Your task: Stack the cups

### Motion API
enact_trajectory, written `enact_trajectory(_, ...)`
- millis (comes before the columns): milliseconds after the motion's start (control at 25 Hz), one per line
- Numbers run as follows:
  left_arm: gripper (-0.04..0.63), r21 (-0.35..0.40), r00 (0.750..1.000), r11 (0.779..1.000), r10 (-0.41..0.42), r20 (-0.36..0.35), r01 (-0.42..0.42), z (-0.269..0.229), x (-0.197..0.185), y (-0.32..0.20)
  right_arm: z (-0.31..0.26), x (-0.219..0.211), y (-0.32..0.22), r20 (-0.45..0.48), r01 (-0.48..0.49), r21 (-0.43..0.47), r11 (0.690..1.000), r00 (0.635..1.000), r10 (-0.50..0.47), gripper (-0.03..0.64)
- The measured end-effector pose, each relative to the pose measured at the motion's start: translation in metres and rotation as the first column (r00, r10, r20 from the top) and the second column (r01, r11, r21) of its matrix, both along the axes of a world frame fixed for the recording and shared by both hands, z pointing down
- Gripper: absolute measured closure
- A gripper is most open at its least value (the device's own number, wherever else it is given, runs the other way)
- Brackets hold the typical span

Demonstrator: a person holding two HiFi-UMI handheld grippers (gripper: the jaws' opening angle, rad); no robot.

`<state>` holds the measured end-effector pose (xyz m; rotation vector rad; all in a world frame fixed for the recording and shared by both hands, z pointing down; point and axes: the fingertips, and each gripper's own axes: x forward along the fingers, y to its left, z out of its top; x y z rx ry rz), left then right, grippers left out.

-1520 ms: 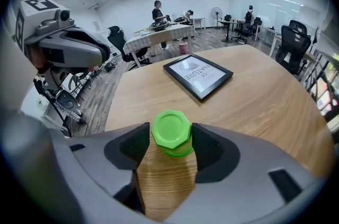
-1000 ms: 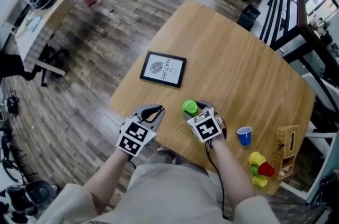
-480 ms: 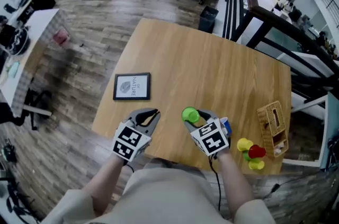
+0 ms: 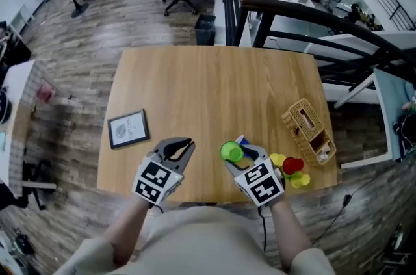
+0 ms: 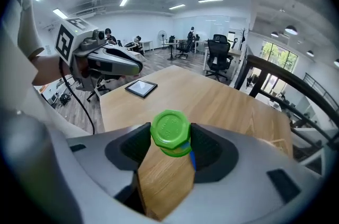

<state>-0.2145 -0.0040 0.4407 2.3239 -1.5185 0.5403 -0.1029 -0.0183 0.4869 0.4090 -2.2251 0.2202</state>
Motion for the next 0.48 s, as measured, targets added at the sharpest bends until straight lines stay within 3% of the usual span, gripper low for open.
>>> enact_trajectory(480, 0.552, -0.003, 0.983, 0.983, 0.184, 0.022, -0.184, 0.003, 0.098, -0.016, 0.002, 0.082, 0.022, 0.004, -0.106, -0.015, 0.994, 0.994, 0.106, 0.365)
